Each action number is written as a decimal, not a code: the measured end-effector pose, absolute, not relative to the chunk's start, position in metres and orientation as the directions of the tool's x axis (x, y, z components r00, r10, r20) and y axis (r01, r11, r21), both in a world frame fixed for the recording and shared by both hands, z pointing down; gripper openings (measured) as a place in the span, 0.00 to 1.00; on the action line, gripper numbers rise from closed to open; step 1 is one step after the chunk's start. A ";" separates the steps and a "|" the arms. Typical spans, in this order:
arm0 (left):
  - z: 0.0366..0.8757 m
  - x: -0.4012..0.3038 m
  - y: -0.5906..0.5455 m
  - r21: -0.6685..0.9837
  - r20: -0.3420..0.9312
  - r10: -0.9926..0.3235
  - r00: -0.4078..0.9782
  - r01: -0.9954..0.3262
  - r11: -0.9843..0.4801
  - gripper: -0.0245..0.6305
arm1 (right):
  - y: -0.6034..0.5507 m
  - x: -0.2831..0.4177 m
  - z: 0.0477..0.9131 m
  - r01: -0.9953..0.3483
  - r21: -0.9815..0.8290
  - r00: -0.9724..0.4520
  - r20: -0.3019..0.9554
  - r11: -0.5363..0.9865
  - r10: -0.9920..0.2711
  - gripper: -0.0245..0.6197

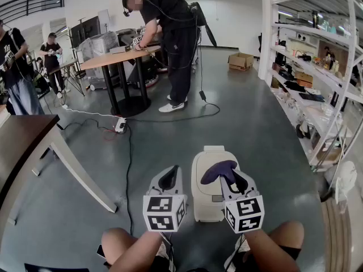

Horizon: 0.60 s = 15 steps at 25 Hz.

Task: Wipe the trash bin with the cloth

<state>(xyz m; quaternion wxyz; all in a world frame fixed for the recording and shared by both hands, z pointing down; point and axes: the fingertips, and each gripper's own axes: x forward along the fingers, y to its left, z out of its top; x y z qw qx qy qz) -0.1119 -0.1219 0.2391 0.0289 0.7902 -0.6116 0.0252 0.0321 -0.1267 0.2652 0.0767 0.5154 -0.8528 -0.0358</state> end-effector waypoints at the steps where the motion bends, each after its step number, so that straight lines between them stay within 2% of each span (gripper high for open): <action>1: 0.235 -0.109 -0.130 0.032 0.074 -0.962 0.265 -0.964 -0.263 0.04 | -0.138 0.035 0.262 -0.865 0.148 -0.469 0.102 0.480 -0.877 0.19; 5: 0.220 -0.101 -0.162 0.087 0.080 -0.949 0.304 -0.951 -0.298 0.03 | -0.178 0.043 0.252 -0.828 0.161 -0.517 0.150 0.537 -0.843 0.19; 9: 0.206 -0.112 -0.194 0.071 0.116 -0.957 0.266 -0.963 -0.259 0.03 | -0.213 0.034 0.246 -0.794 0.158 -0.557 0.200 0.588 -0.806 0.19; 15: 0.207 -0.119 -0.235 0.078 0.092 -0.953 0.287 -0.957 -0.281 0.03 | -0.260 0.021 0.274 -0.762 0.154 -0.576 0.284 0.629 -0.767 0.19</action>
